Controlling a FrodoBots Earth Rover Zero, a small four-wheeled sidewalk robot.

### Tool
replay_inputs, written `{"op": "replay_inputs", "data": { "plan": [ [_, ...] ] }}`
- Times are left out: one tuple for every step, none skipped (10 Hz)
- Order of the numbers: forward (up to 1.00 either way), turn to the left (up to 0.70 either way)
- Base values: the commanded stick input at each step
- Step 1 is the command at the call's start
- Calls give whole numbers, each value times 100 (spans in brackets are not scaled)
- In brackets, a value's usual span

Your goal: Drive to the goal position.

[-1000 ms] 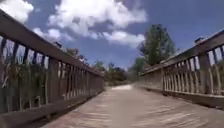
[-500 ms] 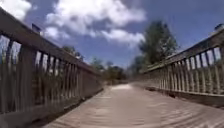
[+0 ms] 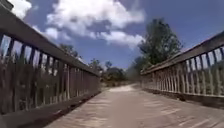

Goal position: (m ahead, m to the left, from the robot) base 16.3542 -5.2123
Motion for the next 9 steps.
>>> {"op": "replay_inputs", "data": {
  "plan": [
    [100,0],
    [100,0],
    [100,0],
    [100,0],
    [100,0],
    [100,0],
    [100,0],
    [100,0],
    [100,0]
  ]
}}
